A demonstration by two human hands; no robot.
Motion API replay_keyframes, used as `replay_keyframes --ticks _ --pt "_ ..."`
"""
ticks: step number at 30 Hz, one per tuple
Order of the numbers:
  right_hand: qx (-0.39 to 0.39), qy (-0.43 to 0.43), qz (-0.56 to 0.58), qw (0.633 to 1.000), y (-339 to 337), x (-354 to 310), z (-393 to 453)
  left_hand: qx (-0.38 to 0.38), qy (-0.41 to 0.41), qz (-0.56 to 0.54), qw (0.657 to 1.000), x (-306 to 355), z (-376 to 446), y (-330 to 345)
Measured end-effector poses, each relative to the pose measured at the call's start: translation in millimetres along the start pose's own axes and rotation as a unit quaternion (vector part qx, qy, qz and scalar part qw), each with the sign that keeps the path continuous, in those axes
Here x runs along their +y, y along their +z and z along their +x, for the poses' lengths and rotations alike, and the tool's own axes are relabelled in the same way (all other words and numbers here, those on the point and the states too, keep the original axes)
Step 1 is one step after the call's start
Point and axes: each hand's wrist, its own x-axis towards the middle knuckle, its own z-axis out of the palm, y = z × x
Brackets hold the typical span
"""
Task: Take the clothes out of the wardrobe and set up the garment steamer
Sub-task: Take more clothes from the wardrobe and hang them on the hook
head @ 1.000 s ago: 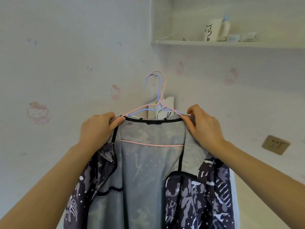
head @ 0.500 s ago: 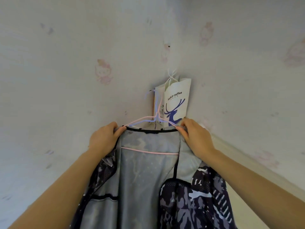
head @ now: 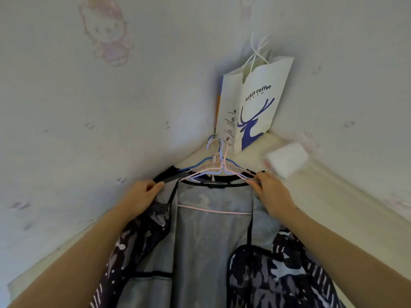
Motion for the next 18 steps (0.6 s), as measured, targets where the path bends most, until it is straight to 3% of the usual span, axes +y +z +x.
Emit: replay_keyframes --ticks 4,12,18 --pt "-0.033 -0.006 0.031 0.999 13 10 5 -0.02 0.008 -0.026 0.999 -23 4 3" --pt "-0.164 0.05 0.04 0.984 -8 39 -7 0.044 -0.014 0.055 0.997 -30 1 17" --pt "-0.055 -0.017 0.043 0.997 -10 42 -7 0.137 0.013 0.07 0.988 -10 5 17"
